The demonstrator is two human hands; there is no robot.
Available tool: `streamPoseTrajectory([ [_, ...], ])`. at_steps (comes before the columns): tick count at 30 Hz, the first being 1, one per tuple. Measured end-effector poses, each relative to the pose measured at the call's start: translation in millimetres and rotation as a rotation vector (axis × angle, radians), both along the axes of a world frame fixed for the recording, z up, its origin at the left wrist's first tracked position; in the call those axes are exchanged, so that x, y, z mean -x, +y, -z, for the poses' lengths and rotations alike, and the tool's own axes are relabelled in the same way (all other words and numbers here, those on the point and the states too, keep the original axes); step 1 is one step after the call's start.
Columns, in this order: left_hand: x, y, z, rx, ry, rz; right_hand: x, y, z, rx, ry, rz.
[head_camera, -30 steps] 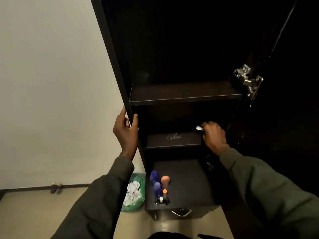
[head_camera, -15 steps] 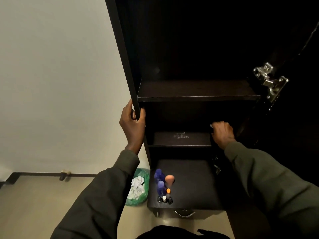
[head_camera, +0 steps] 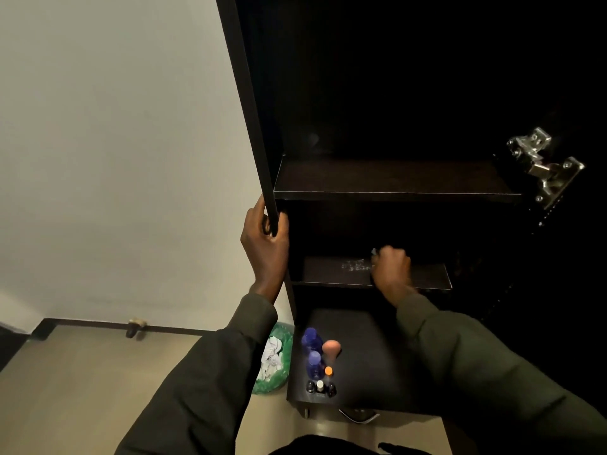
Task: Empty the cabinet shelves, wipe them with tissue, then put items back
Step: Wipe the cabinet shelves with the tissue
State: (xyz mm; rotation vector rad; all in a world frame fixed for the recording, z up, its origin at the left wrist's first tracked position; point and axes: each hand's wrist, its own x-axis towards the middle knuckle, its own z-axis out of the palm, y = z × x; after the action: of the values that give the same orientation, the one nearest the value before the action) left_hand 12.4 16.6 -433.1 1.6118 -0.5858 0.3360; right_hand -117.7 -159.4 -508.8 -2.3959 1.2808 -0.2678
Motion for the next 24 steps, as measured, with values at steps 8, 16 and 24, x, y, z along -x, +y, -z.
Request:
streamPoseTrajectory([
  [8, -2.1, 2.4, 0.6, -0.013, 0.010, 0.026, -66.9, 68.4, 18.3, -0.212, -0.201, -0.218],
  [16, -5.6, 5.7, 1.8, -0.029, 0.015, 0.057, -0.9, 4.3, -1.3, -0.114, -0.249, 0.114],
  [24, -6.5, 5.2, 3.0, -0.029, 0.006, 0.055, 54.6, -27.9, 10.8, 0.142, -0.029, 0.180],
])
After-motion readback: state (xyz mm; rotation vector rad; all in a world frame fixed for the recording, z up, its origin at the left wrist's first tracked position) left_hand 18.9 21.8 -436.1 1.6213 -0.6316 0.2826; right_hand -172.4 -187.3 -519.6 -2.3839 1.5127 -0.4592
